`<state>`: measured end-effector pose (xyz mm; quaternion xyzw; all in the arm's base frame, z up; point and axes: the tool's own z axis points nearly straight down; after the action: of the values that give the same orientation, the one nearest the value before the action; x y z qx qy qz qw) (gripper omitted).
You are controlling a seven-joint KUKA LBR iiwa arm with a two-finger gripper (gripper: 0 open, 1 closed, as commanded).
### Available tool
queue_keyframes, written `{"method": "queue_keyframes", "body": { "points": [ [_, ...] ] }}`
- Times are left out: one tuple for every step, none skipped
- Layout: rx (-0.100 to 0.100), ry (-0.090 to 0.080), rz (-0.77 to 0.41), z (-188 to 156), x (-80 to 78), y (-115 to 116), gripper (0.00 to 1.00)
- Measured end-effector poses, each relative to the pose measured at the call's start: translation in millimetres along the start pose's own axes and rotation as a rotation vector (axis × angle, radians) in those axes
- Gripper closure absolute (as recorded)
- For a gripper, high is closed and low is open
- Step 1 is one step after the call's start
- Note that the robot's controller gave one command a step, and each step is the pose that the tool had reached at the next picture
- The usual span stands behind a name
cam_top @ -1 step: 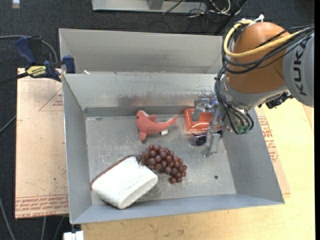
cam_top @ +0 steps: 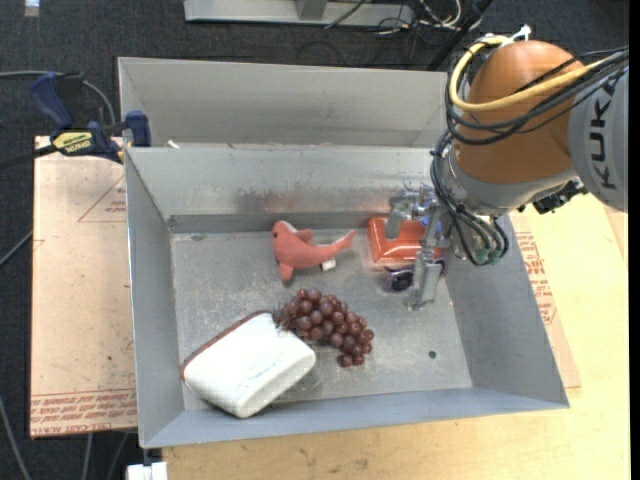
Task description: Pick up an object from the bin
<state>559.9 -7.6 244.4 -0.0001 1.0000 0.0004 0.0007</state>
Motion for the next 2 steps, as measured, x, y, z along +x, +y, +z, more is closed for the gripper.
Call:
{"method": "queue_keyframes", "body": {
  "points": [
    [0.001,0.0,-0.067,23,-0.7,31,0.0],
    [-0.002,-0.003,-0.079,76,7.3,55,0.0]
  ]
}}
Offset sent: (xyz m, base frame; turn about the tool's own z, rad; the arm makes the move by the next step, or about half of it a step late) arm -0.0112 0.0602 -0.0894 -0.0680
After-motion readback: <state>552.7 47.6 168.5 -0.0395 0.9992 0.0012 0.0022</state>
